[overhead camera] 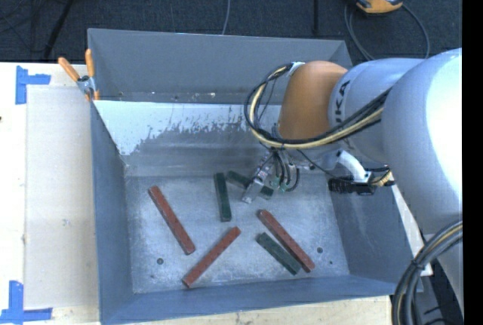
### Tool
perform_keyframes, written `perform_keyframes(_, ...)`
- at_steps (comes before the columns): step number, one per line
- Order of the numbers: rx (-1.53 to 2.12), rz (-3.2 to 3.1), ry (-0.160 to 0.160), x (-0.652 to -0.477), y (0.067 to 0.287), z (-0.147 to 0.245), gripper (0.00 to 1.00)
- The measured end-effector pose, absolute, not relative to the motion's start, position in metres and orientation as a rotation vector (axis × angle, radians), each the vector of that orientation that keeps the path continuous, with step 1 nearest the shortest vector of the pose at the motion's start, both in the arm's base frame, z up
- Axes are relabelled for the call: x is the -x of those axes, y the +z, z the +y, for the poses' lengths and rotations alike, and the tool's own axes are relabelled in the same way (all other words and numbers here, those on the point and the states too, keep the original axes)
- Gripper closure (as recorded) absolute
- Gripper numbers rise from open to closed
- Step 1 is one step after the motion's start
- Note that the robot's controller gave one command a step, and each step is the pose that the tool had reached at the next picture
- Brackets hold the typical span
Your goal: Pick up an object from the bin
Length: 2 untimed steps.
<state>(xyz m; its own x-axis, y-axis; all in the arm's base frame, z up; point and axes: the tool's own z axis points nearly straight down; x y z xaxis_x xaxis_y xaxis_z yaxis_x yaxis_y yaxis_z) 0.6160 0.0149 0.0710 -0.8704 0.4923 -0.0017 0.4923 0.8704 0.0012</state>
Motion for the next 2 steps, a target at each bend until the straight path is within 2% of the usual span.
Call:
perform_keyframes(1, -0.799, 3.04, -0.001, -0.614, 0.075, 0.015, 1.0)
perform_keyframes(2, -0.479, 3.094, 0.003, -0.59, 0.093, 0.051, 1.0)
